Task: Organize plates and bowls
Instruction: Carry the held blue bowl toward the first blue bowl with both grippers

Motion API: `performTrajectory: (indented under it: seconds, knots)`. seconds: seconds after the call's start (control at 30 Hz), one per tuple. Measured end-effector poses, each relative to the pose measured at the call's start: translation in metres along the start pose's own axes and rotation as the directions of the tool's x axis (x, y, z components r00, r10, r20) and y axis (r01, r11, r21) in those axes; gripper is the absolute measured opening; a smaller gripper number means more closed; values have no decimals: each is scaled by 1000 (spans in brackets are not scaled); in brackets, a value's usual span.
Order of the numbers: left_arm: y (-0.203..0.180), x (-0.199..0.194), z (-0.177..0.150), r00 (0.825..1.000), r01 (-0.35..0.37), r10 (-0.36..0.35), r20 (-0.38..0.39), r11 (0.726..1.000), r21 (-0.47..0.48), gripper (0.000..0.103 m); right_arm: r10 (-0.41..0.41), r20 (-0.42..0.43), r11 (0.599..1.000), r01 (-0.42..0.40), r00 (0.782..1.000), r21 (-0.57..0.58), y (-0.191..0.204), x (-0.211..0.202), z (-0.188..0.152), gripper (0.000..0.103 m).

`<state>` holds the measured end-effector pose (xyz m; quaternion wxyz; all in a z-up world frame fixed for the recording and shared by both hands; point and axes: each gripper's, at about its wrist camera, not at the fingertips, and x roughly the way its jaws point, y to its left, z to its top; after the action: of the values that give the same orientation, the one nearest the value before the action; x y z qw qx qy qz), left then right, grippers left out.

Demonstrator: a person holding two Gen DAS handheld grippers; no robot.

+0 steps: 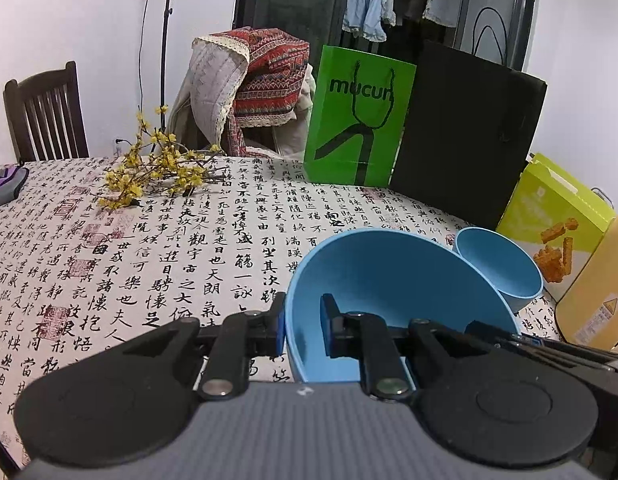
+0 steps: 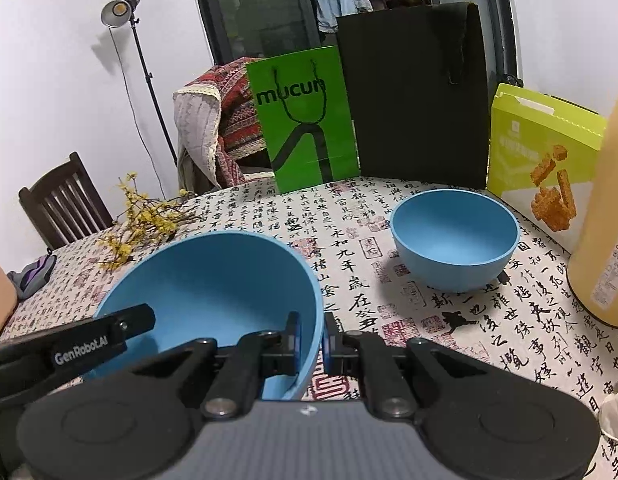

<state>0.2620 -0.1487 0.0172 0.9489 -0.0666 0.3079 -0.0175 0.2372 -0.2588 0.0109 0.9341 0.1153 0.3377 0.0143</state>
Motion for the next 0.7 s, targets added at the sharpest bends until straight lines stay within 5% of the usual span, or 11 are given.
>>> performTrajectory:
  seconds: [0.7]
  knots:
    - [29,-21,-11,999,-35,35,5,998,-51,17,52,12,998,-51,999,-31,23,-5,-10,11]
